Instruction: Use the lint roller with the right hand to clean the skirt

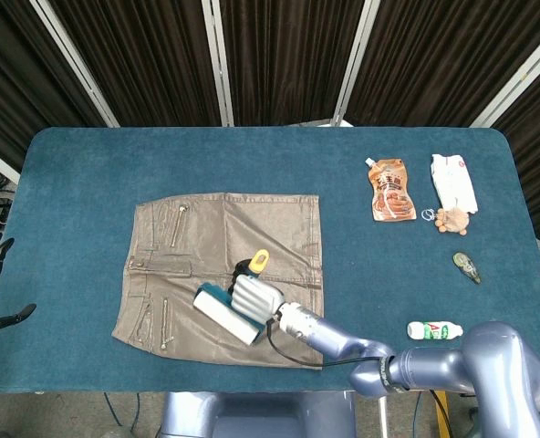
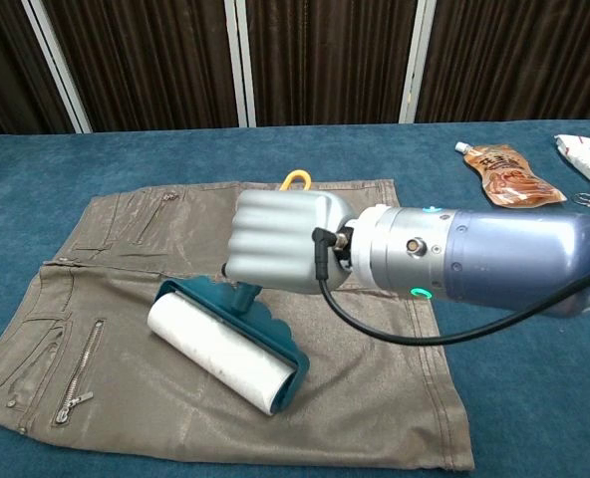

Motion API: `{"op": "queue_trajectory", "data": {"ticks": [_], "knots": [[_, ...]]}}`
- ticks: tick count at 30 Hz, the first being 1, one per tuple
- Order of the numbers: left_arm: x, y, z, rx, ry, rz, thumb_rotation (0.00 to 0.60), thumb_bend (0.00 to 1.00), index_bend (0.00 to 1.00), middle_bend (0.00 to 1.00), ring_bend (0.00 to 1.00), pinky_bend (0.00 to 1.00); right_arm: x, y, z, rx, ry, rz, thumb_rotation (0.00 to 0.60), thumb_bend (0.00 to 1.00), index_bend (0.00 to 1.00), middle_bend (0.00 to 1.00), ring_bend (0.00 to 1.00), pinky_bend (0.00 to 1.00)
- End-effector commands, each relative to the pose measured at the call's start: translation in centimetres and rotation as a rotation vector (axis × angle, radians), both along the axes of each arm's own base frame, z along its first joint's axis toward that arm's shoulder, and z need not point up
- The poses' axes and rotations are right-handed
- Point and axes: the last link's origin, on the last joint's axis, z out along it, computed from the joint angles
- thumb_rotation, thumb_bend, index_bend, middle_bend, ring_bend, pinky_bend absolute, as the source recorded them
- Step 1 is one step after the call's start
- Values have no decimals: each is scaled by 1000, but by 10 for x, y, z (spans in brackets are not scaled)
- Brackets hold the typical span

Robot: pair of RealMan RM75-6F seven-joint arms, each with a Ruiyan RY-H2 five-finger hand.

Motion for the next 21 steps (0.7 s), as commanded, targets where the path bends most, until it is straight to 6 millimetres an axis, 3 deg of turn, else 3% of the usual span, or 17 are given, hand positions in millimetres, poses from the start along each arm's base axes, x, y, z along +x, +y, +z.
{"op": "queue_trajectory", "data": {"ticks": [1, 8, 15, 21], "knots": [[0, 0, 0, 1, 0, 0, 600, 0, 0, 0, 0, 0, 3, 4, -7, -3, 16, 2, 600, 962, 465, 529, 412, 441], [-1, 1, 0, -2, 1, 6, 600, 0, 0, 0, 0, 0, -15, -16, 6, -97, 51, -21, 600, 962, 466, 529, 414, 441], [0, 2, -1, 0, 5, 5, 600, 0, 0, 0, 0, 0, -67, -71, 46, -275, 119, -148, 600, 960, 469, 532, 416, 441], [2, 2, -4, -5, 9, -2, 600, 0, 0, 0, 0, 0, -103, -95, 68, -347, 159, -232, 600, 962, 469, 532, 415, 440]]}}
